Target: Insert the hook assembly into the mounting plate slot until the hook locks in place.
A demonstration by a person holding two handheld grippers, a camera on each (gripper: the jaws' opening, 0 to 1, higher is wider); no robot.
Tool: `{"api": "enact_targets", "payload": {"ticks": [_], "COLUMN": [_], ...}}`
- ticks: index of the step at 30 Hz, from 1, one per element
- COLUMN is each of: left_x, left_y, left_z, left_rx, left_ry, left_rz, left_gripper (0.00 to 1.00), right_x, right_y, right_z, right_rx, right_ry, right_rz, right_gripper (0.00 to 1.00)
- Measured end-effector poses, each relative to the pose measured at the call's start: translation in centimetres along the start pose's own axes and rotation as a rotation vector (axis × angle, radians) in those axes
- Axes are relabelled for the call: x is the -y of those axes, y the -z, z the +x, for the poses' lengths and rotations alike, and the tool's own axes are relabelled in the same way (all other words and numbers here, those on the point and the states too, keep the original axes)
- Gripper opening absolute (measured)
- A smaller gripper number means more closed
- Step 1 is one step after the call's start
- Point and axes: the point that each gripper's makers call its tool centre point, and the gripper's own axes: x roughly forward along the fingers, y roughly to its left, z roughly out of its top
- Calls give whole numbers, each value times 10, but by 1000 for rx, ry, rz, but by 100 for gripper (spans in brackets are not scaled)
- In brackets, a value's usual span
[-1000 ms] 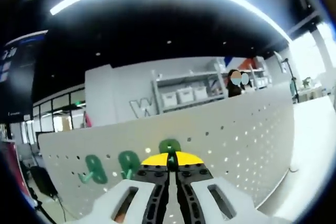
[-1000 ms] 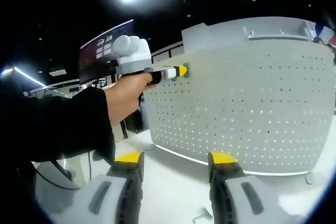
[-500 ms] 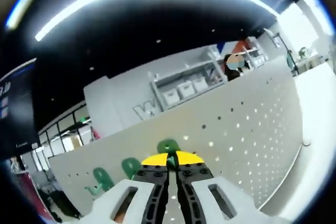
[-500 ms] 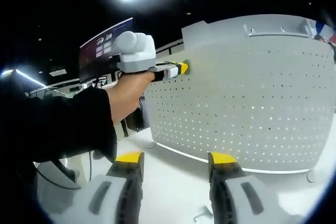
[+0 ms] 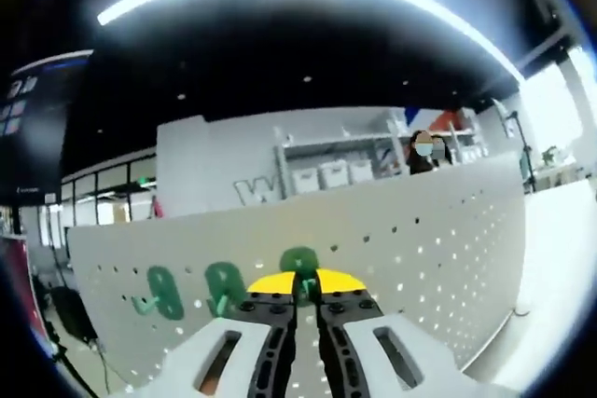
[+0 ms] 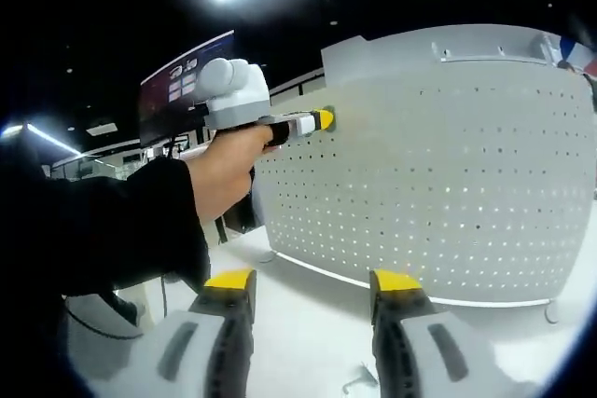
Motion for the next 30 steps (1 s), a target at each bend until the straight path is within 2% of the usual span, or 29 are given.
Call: {"api": "enact_targets", "payload": {"ticks": [7, 12, 16, 23, 30], "left_x": [3, 8, 7, 6, 7], "left_y": [0, -2, -5, -7, -15], "left_z": [-2, -13, -22, -42, -70], "left_rx": [-19, -21, -23, -20, 5], "left_ry": [19, 34, 35, 46, 54], "left_rz": [22, 46, 40, 30, 21], "left_gripper": [7, 8, 12, 14, 14], "right_x": [-1, -4, -6, -11, -13], "right_y": [-2, -2, 2, 8, 11], "right_z": [0, -1, 1, 5, 5], "right_rx": [6, 4, -5, -29, -37], "right_ry": [-1, -5, -10, -26, -25], "right_rz": [-6, -19, -27, -45, -68], "right_gripper": [46, 46, 46, 45, 45]}}
